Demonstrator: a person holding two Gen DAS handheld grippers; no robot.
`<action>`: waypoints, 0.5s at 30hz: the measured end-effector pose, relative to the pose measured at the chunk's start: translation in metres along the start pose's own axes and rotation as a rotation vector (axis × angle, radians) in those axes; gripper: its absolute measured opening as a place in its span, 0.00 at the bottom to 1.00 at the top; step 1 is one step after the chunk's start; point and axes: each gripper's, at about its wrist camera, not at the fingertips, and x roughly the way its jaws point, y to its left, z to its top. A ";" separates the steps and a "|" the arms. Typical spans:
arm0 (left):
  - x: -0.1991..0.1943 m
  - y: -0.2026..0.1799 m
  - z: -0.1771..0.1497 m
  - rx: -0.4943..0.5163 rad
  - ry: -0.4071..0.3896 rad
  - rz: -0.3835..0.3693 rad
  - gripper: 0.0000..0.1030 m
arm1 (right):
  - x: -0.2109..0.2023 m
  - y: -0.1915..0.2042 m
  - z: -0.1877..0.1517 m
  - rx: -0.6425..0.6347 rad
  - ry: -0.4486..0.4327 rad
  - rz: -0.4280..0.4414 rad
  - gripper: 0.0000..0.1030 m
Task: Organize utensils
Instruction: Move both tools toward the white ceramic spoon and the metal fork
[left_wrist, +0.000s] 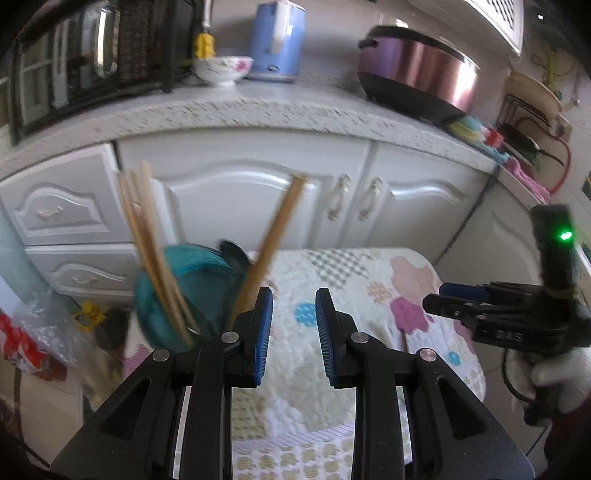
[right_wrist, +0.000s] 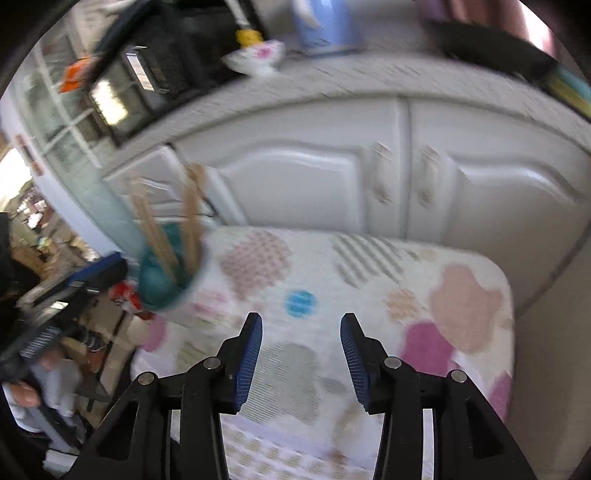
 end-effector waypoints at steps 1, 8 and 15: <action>0.005 -0.005 -0.002 0.005 0.016 -0.014 0.23 | 0.004 -0.012 -0.006 0.014 0.021 -0.023 0.41; 0.045 -0.036 -0.019 0.058 0.127 -0.111 0.23 | 0.042 -0.072 -0.038 0.103 0.147 -0.115 0.41; 0.081 -0.056 -0.031 0.080 0.218 -0.148 0.23 | 0.087 -0.089 -0.052 0.129 0.243 -0.110 0.23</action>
